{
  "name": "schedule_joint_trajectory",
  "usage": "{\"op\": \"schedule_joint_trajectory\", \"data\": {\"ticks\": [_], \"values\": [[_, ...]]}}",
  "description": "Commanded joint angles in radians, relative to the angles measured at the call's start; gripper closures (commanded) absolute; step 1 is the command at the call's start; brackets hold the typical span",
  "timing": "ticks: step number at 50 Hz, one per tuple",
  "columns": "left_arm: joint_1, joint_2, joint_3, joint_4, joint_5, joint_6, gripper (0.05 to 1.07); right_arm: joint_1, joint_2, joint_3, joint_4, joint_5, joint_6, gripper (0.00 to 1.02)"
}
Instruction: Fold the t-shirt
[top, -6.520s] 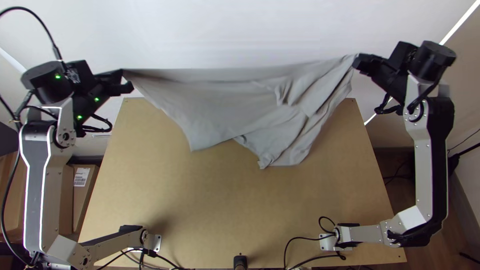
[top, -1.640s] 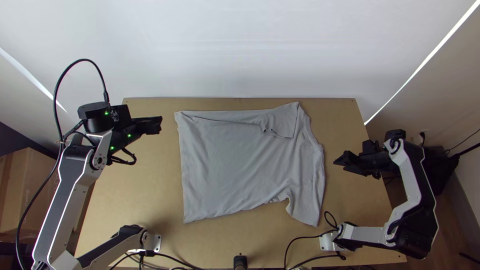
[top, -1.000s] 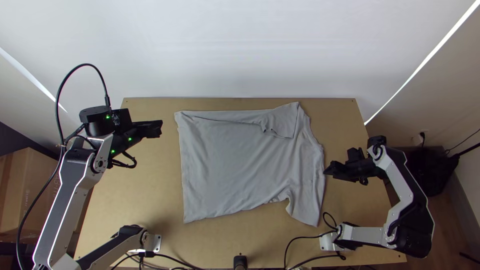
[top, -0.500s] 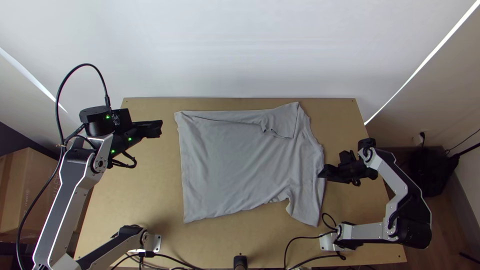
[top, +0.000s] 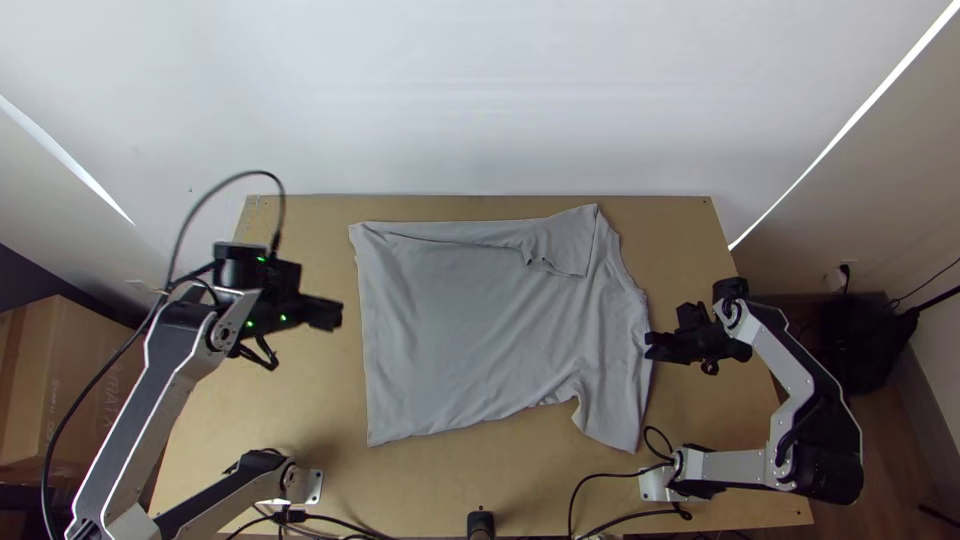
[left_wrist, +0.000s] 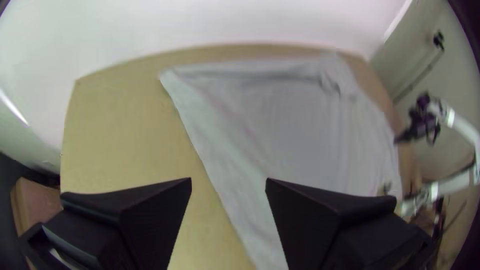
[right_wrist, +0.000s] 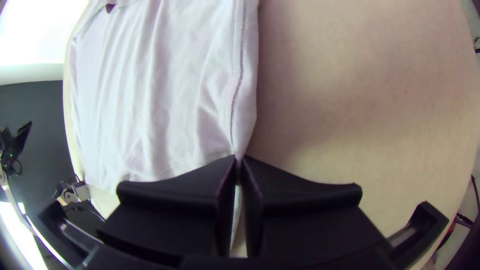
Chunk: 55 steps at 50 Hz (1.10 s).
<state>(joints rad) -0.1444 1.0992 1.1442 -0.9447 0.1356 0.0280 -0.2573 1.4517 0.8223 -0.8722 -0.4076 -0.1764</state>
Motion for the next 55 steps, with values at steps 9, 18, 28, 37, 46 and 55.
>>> {"op": "schedule_joint_trajectory", "data": {"ticks": [9,18,28,37,46,55], "values": [[-0.136,-0.012,-0.136,-0.289,0.001,0.279,0.35,-0.011,-0.06,-0.028,-0.014,0.004,0.008,1.0],[-0.235,-0.053,-0.253,-0.325,-0.001,0.294,0.35,-0.011,-0.076,-0.02,-0.017,0.003,0.012,1.0],[-0.416,-0.059,-0.367,-0.266,-0.057,0.196,0.35,-0.011,-0.08,-0.015,-0.019,0.003,0.029,1.0],[-0.508,-0.012,-0.405,-0.216,-0.057,0.119,0.35,-0.011,-0.102,-0.02,-0.025,0.003,0.038,1.0],[-0.557,0.08,-0.403,-0.198,-0.056,0.084,0.35,-0.011,-0.119,-0.026,-0.028,0.003,0.052,1.0],[-0.627,0.174,-0.396,-0.178,-0.056,0.064,0.35,-0.025,-0.129,-0.034,-0.033,0.003,0.054,1.0]]}}
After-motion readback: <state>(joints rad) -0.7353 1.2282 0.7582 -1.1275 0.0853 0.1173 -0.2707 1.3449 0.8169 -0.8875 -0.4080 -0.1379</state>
